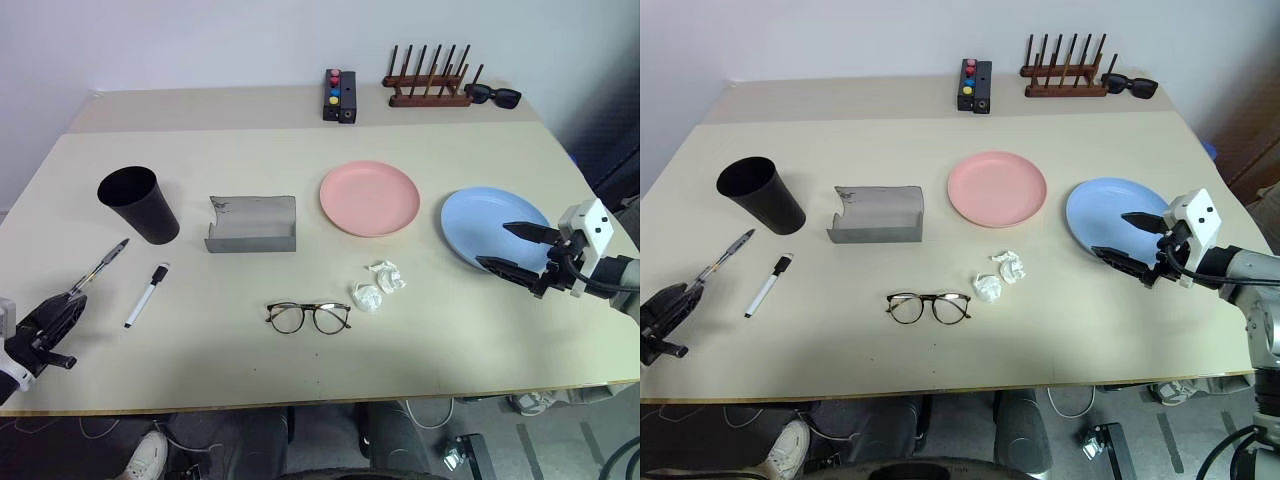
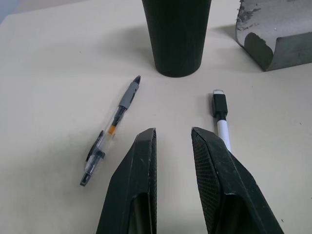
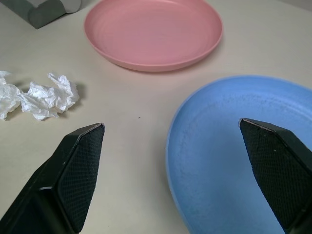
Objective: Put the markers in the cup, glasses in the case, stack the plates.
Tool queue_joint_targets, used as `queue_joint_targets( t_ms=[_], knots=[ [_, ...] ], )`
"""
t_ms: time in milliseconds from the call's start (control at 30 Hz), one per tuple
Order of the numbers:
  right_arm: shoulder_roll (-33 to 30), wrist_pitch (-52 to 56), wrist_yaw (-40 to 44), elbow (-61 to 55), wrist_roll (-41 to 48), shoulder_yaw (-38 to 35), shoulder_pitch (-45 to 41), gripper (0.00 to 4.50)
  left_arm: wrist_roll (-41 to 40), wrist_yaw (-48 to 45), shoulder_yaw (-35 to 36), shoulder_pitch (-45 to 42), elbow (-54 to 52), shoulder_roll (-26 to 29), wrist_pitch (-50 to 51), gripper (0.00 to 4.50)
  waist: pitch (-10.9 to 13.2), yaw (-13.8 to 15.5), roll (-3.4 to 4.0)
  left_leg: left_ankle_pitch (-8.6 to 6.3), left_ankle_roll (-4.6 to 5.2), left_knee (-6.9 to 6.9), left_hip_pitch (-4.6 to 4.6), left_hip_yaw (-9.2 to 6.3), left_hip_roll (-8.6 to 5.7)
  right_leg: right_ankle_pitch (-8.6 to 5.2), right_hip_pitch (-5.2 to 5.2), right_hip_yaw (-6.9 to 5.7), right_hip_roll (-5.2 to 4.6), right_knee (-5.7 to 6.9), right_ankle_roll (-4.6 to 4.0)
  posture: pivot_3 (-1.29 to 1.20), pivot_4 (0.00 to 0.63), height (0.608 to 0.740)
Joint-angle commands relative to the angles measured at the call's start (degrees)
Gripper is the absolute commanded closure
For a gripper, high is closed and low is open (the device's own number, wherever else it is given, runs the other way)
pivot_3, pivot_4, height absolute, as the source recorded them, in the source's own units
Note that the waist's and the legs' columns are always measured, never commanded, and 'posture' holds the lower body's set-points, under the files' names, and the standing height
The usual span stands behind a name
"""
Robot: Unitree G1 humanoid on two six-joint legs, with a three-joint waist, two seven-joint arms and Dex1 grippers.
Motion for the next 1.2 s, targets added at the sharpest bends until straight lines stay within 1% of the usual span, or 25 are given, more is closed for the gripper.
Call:
queue_joint_targets(
  t_ms=[33, 400, 700, 933, 1067, 1167, 1200],
  knots=[
    [-0.3, 0.7, -0.6, -2.9, 1.3, -0.9, -0.9, 0.00, 0.2, -0.2, 0.7, 0.3, -0.2, 0.0, -1.1, 3.37, 0.0, 0.0, 0.00, 0.00, 0.00, 0.00, 0.00, 0.00, 0.00, 0.00, 0.00, 0.00, 0.00, 0.00, 0.00, 0.00, 0.150, 0.734],
    [-0.6, 1.5, -0.2, -2.6, 0.8, -0.4, -2.2, 0.00, 0.1, -0.4, 0.4, 0.7, -0.7, -0.7, -0.9, 3.37, 0.0, 0.0, 0.00, 0.00, 0.00, 0.00, -0.01, 0.00, 0.00, 0.00, 0.00, -0.01, 0.00, -0.01, 0.00, 0.00, 0.150, 0.734],
    [0.6, 0.1, -0.3, -2.2, 0.3, 0.6, -2.5, 0.00, 0.8, -0.2, -0.2, -0.3, -0.8, 0.1, -0.3, 3.37, 0.0, 0.0, 0.00, 0.00, 0.00, 0.00, -0.01, 0.00, 0.00, 0.00, 0.00, -0.01, 0.00, -0.01, 0.00, 0.00, 0.150, 0.734],
    [1.7, -0.1, -0.5, -3.8, 1.2, 1.1, -2.4, 0.00, 1.7, -0.1, -2.2, -1.4, -0.6, 0.9, 0.8, 3.37, 0.0, 0.0, -0.01, 0.00, 0.00, 0.00, -0.01, 0.00, 0.00, 0.00, -0.01, -0.01, 0.00, -0.01, 0.00, 0.00, 0.150, 0.734],
    [2.3, 0.6, -0.5, -6.9, 2.0, 1.6, -2.0, 0.00, 1.0, -0.3, -4.3, -3.0, -1.6, 2.7, 4.4, 3.37, 0.0, 0.0, 0.00, 0.00, 0.00, 0.00, -0.01, -0.01, 0.00, 0.00, -0.01, -0.02, 0.00, -0.01, 0.00, 0.00, 0.150, 0.734],
    [3.3, 1.1, -0.6, -10.7, 3.2, 2.4, -2.2, 0.00, 1.9, 1.3, -8.3, -5.8, -2.5, 4.1, 8.1, 2.61, 0.0, 0.1, 0.00, 0.00, 0.00, 0.01, -0.01, -0.01, 0.00, -0.01, 0.00, -0.02, 0.00, 0.00, 0.01, 0.00, 0.150, 0.734],
    [3.6, 1.5, -0.5, -12.1, 3.9, 2.8, -2.3, 0.00, 2.4, 2.2, -9.5, -6.8, -3.0, 4.6, 9.1, 2.09, 0.0, 0.1, 0.00, 0.00, 0.00, 0.01, -0.01, -0.01, 0.00, 0.00, 0.01, -0.02, 0.00, 0.00, 0.02, 0.00, 0.150, 0.734]
  ],
)
